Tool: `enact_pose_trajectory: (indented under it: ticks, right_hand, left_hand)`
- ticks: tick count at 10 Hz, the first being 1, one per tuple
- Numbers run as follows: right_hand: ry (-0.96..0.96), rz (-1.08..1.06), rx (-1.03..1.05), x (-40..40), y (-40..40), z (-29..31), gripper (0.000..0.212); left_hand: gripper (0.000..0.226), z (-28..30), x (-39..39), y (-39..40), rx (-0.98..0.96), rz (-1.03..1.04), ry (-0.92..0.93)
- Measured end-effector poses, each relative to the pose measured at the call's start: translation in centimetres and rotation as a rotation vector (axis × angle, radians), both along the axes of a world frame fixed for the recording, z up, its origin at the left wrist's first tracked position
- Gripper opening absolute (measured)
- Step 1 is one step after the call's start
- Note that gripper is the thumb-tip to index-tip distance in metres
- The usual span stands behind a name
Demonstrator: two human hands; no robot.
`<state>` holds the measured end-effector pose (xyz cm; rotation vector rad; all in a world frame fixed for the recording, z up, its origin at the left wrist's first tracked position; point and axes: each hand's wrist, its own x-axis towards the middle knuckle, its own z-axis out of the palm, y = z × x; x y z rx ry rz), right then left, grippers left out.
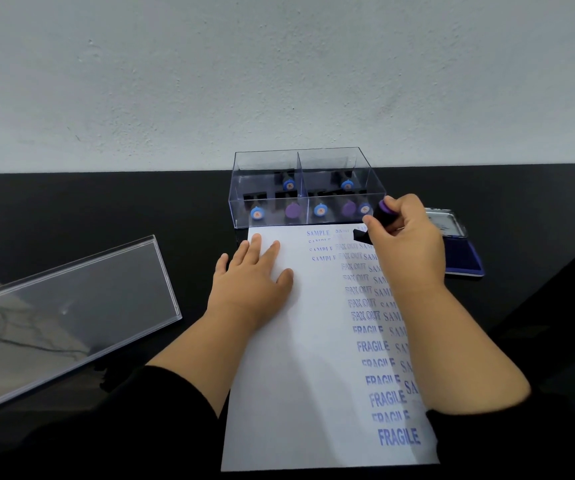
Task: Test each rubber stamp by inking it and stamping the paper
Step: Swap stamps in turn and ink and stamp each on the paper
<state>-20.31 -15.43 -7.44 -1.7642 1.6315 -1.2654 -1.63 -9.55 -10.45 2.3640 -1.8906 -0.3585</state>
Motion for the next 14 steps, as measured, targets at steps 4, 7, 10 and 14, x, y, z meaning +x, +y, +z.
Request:
enact_pose_trajectory:
  ticks: [4, 7, 10, 14]
  right_hand:
    - [0.16, -0.014, 0.03, -2.6, 0.8, 1.2, 0.016]
    - [0.373, -0.117, 0.094, -6.9, 0.6, 1.5, 0.019]
    - [0.384, -0.14, 0.109, -6.7, 0.5, 0.9, 0.017]
    - [0.404, -0.134, 0.096, -6.3, 1.6, 1.1, 0.01]
  left_hand:
    - [0.057, 0.1, 0.1, 0.1, 0.004, -0.003, -0.005]
    - [0.057, 0.0, 0.1, 0.1, 0.002, -0.01, -0.008]
    - [0.057, 0.1, 0.1, 0.0, 0.008, -0.009, -0.01]
    - [0.059, 0.6, 0.0, 0.6, 0.046, -0.049, -0.004]
